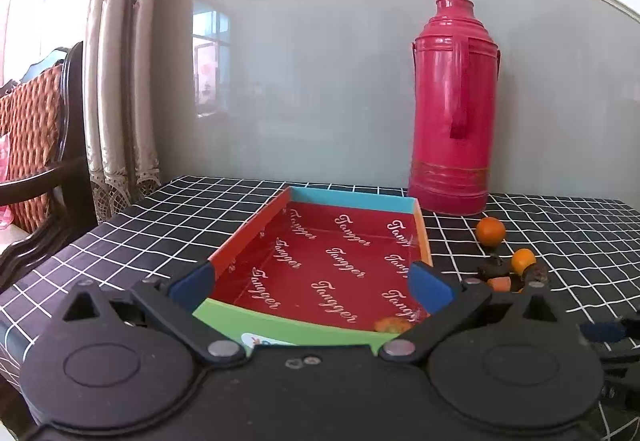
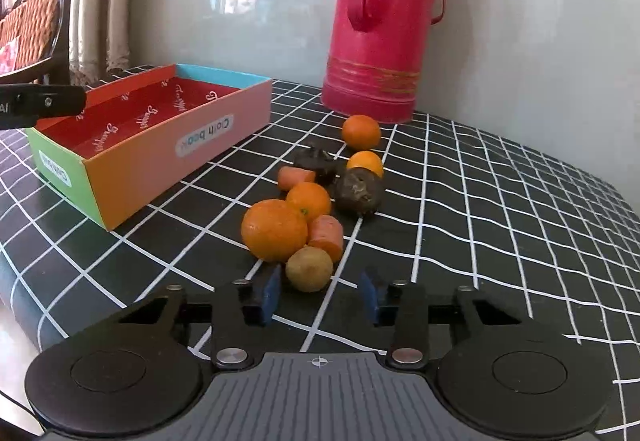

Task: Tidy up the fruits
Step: 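Carry the wooden block into the box and open the left tool, then grasp the small tan round fruit with the right tool, then lower the tan fruit into the box and open the right tool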

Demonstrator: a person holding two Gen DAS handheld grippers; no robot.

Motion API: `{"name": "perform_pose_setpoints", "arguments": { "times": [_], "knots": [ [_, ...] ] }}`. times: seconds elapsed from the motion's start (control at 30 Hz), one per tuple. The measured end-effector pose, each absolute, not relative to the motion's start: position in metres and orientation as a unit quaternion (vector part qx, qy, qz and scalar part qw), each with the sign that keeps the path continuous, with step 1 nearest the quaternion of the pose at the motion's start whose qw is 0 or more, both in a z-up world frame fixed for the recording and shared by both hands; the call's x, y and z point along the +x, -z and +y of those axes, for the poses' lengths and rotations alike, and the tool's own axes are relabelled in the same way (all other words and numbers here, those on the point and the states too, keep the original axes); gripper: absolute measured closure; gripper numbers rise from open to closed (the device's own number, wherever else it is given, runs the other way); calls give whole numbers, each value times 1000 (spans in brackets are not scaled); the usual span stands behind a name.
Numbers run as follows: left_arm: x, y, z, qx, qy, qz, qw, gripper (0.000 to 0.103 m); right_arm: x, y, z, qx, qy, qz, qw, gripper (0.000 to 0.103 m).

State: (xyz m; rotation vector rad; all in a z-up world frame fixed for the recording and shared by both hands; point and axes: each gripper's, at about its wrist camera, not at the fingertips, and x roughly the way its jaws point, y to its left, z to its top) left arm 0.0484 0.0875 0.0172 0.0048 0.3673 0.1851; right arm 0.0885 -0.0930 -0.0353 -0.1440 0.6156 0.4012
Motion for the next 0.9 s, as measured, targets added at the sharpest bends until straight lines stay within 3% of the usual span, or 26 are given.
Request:
{"name": "perform_pose_setpoints", "arguments": {
  "times": [0.3, 0.53, 0.8, 0.83, 0.87, 0.9],
  "knots": [
    [38, -19, 115, -1, -119, 178, 977, 6, 77, 15, -81, -41, -207, 244, 947, 78],
    [23, -16, 151, 1, -156, 186, 970, 6, 62, -8, -40, -6, -261, 156, 953, 78],
    [16, -14, 176, 3, -182, 198, 963, 6, 67, -8, 16, 8, -307, 149, 940, 77],
    [16, -14, 176, 3, -183, 200, 963, 6, 69, -6, 21, 5, -307, 153, 939, 71],
    [16, -15, 177, 2, -183, 199, 963, 6, 70, -5, 24, 5, -305, 155, 940, 47],
    [15, -15, 178, -1, -182, 199, 963, 6, 68, -5, 24, 12, -305, 148, 941, 31]
  ]
}}
